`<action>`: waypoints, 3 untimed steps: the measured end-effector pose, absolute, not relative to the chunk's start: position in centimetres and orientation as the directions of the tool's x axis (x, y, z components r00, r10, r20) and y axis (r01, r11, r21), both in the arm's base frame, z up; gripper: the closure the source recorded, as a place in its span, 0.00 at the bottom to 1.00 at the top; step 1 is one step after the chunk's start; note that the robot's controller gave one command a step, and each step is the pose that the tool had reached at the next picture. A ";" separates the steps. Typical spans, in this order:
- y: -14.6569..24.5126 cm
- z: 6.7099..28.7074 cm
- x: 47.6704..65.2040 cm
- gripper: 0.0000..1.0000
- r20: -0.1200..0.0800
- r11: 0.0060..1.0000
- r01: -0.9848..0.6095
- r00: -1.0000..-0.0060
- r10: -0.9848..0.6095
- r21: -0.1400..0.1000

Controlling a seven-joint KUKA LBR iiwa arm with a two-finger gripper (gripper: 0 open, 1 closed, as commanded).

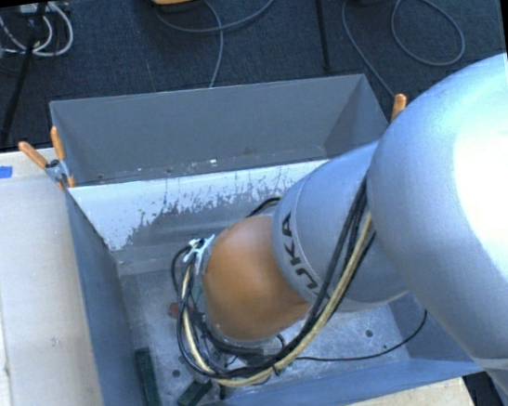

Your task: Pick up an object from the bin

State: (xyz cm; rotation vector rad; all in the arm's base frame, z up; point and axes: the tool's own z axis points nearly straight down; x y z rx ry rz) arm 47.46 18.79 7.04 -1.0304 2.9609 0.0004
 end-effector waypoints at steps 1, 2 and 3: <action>19.7 19.3 48.8 1.00 -0.007 0.799 -0.601 -0.799 -0.601 -0.002; 16.6 26.0 48.2 1.00 -0.005 0.871 -0.491 -0.871 -0.491 -0.001; 20.8 31.9 53.1 1.00 -0.011 0.854 -0.520 -0.854 -0.520 -0.001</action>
Offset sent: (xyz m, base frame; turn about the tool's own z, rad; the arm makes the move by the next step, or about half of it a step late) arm 0.0119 0.0079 0.1188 0.0272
